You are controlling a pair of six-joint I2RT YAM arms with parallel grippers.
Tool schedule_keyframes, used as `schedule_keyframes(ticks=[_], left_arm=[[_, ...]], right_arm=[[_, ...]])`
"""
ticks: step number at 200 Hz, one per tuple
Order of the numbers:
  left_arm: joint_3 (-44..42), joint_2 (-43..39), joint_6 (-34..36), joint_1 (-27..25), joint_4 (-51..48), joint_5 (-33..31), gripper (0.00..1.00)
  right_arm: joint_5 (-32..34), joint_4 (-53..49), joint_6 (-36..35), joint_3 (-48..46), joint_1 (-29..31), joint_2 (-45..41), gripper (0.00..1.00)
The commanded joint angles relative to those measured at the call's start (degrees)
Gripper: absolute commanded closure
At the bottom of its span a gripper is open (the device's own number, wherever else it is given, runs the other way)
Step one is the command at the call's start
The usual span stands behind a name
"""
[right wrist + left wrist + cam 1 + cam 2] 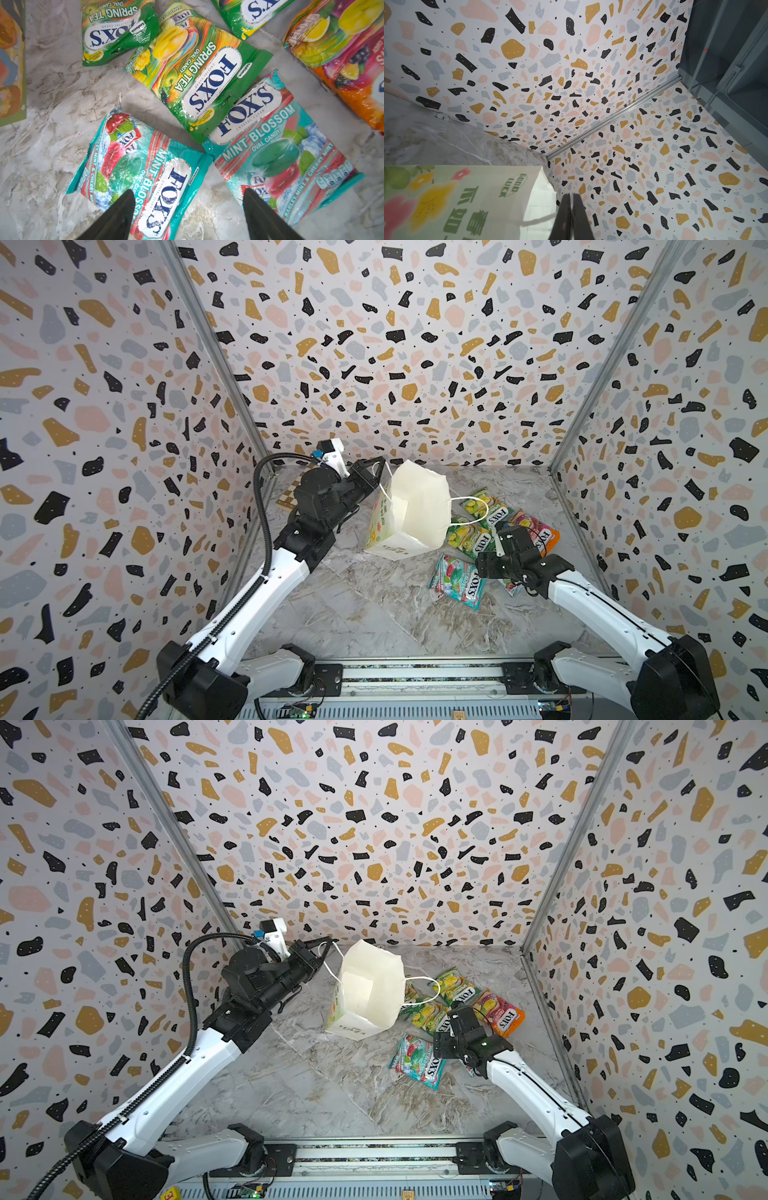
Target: Take the snacks out of the paper bag
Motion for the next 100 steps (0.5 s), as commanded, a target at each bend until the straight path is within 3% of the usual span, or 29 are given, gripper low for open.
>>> schedule_keyframes(ticks=[1,29,100], left_arm=[[-2.21,0.83,-4.81,0.96,7.70,3.39,1.00],[-5.47,0.77,-4.25,2.77,7.51,3.18,1.00],[-8.73,-0.41,5.82,11.74,0.21,6.27,1.00]], right_arm=[[-0.04,0.11,0.04,-0.62,-0.21,-0.16,0.17],[-0.34,0.14,-0.12,-0.87,-0.36,-0.08,0.17],[-0.43,0.55,-0.10,-0.97,-0.32,-0.28,0.17]])
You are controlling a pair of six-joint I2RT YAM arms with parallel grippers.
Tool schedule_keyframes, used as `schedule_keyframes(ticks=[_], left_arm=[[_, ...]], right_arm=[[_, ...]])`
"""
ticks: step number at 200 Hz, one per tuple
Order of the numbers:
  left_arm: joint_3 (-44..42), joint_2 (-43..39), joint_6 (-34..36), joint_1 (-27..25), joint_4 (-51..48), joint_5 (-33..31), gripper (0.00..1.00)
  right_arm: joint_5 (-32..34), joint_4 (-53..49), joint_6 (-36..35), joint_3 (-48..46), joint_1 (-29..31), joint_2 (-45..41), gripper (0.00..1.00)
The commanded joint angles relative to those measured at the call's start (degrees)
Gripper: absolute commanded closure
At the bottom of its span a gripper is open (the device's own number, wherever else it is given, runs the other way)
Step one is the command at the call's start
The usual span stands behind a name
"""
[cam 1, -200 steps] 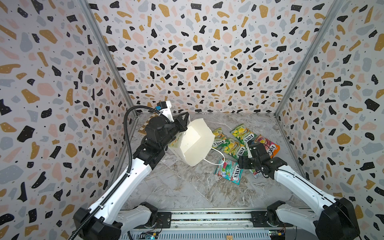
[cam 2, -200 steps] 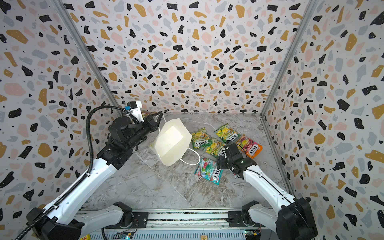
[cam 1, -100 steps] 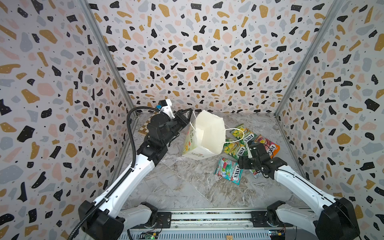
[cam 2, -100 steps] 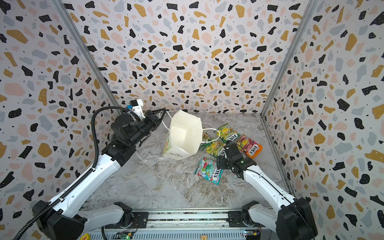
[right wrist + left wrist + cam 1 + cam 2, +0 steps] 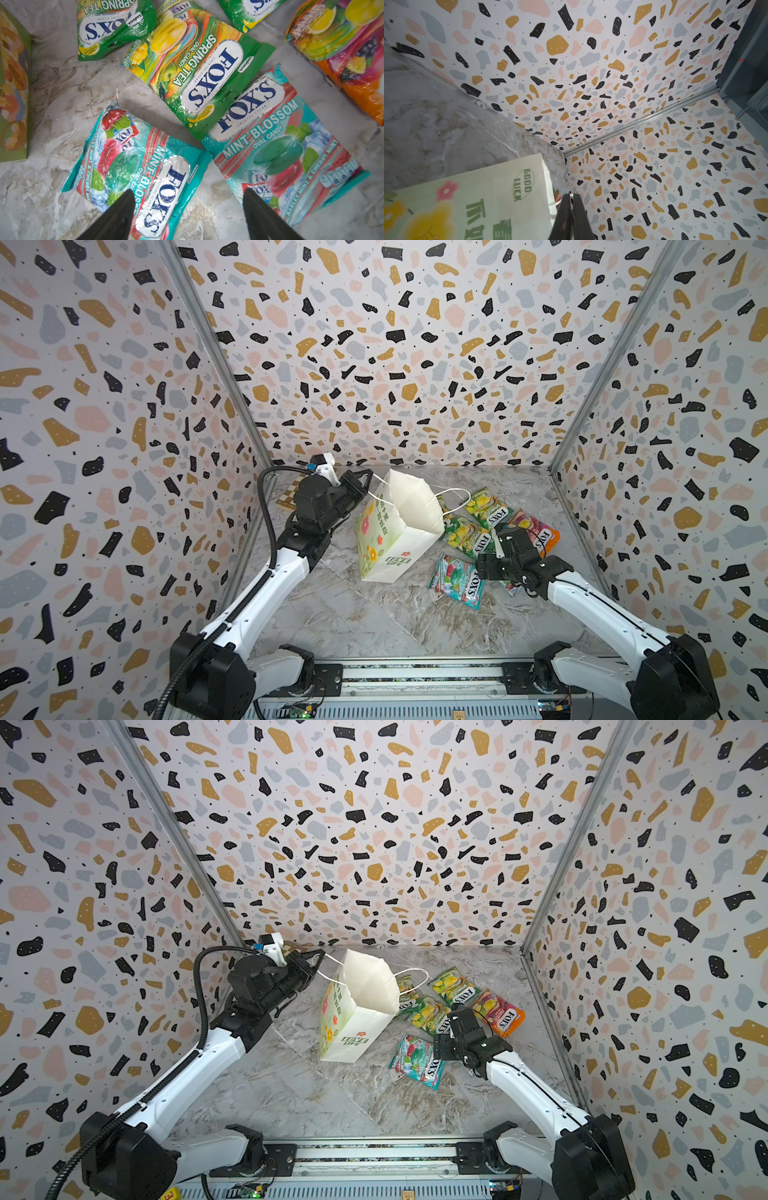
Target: Take the snacks out of the paper bag
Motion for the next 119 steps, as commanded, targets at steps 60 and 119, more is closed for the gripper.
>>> schedule_keyframes(ticks=[60,119], left_arm=[[0.91,-1.74,14.27,8.15,-7.33,4.21,0.93],[1.72,-2.24,19.31,11.10,-11.34,1.55,1.00]], right_arm=[[-0.17,0.36,0.00,0.52,-0.27,-0.14,0.17],[-0.25,0.58,0.03,1.09,-0.25,0.46,0.17]])
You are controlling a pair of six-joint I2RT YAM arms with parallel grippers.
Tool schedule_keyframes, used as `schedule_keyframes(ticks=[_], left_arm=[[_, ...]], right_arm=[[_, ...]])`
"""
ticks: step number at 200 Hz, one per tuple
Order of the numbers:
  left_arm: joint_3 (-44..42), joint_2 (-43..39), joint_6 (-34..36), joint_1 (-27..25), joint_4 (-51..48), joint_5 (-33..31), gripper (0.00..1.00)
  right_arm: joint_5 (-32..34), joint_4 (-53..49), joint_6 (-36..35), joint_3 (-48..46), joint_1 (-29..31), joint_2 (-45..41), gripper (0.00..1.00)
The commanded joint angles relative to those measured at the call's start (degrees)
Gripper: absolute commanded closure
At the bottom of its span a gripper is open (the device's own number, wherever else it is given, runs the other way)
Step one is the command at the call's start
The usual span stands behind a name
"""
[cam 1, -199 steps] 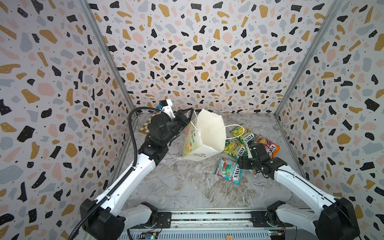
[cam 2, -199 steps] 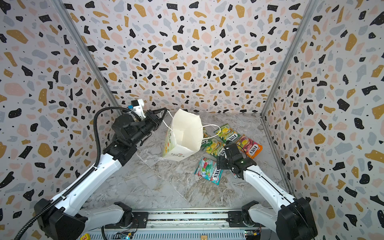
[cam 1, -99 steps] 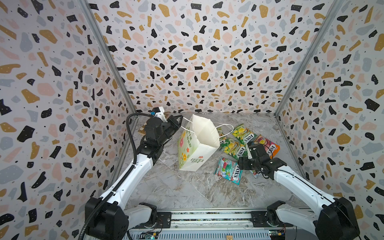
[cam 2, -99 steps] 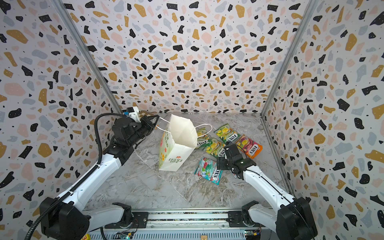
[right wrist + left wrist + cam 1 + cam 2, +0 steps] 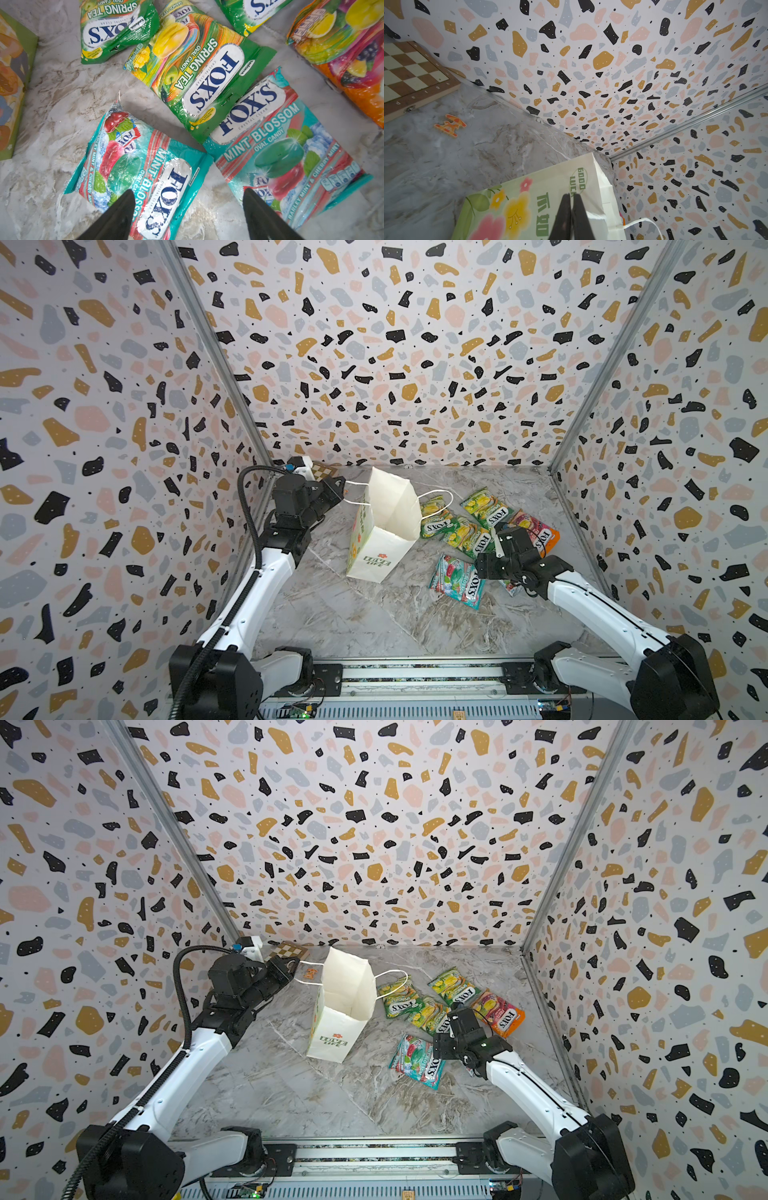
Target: Take the snacks out of the paper bag
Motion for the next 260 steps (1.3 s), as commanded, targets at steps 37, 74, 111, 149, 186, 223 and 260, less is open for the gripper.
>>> schedule_keyframes(ticks=[37,74,111,149,186,223,260], left_arm=[[3.54,-2.08,11.62,1.33,-7.28,-9.48,0.97],[3.89,-2.22,18.67,1.60,-9.95,-15.24,0.80],[4.94,-2.61,23.34,1.60,-12.43,-21.80,0.46],[6.49,-3.79,27.19,1.60,-13.20,-25.80,0.18],[8.33,-5.16,30.65,1.60,-14.49,-32.56,0.05],[8.83,-7.69,32.32,1.60,-14.16,-38.89,0.00],[6.89,-11.45,29.93,1.60,-13.33,-51.62,0.00]], right_arm=[[-0.19,-0.19,0.12,1.17,-0.19,0.05,0.17],[0.16,-0.27,0.30,1.52,-0.24,-0.13,0.17],[0.88,-0.19,0.35,1.96,-0.23,-0.03,0.17],[2.27,0.42,0.82,2.31,-0.25,0.17,0.17],[5.96,1.51,2.01,2.63,-0.27,0.03,0.17],[12.33,3.66,4.37,2.49,-0.89,-0.49,0.17],[22.15,5.07,6.90,2.41,-3.10,-0.15,0.17]])
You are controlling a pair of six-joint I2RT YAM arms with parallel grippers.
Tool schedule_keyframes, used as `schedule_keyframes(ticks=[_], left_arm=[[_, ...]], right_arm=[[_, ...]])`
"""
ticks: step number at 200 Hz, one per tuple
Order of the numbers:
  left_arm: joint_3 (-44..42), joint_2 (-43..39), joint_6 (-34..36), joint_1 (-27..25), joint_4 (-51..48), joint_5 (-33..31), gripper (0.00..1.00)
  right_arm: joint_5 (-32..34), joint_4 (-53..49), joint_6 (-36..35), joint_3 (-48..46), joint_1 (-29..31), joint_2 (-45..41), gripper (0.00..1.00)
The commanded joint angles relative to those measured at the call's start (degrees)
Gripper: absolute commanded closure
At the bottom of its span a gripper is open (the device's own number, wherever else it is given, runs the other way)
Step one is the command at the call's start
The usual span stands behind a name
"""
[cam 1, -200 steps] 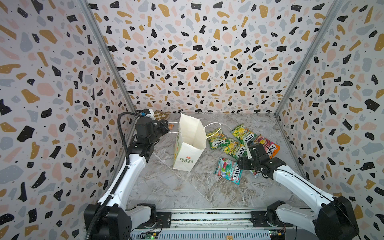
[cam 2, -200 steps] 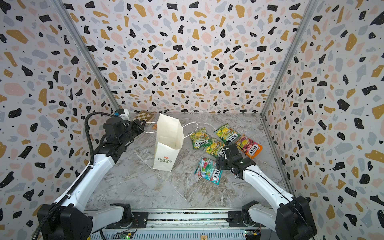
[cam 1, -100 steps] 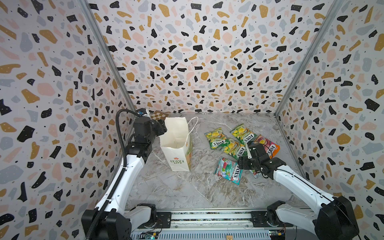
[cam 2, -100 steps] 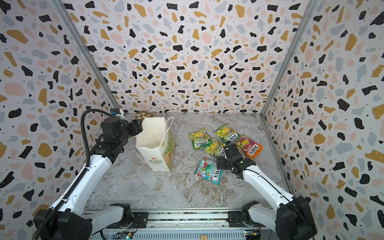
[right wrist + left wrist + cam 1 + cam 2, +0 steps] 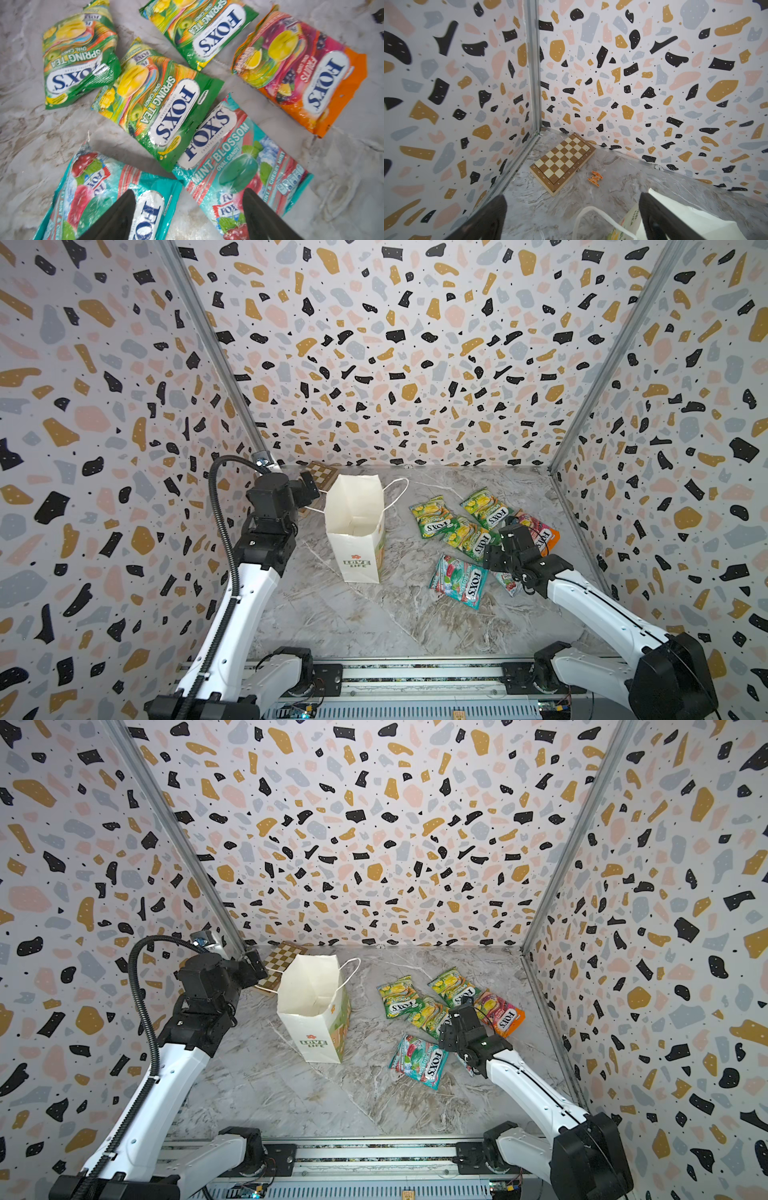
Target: Take the snacks out of the paper bag
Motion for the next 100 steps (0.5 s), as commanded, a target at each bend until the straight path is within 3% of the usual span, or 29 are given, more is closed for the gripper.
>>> schedule_keyframes(ticks=[1,48,69,100], left_arm=[[-0.06,-2.89,-0.72,0.29,2.14,-11.81,0.00],[-4.57,-6.45,-5.20,0.91,2.03,-28.37,0.00],[-7.42,-7.21,-8.78,2.56,1.85,-28.42,0.00],[-13.03,-7.86,-14.89,5.11,3.30,-23.68,0.00]], right_arm=[[9.29,1.30,2.82,2.14,-1.80,-0.58,0.17],[16.39,4.77,4.09,0.80,-8.87,1.70,0.18],[17.58,6.41,4.12,0.18,-12.48,2.62,0.18],[17.66,10.58,3.98,-1.49,-17.67,3.95,0.19]])
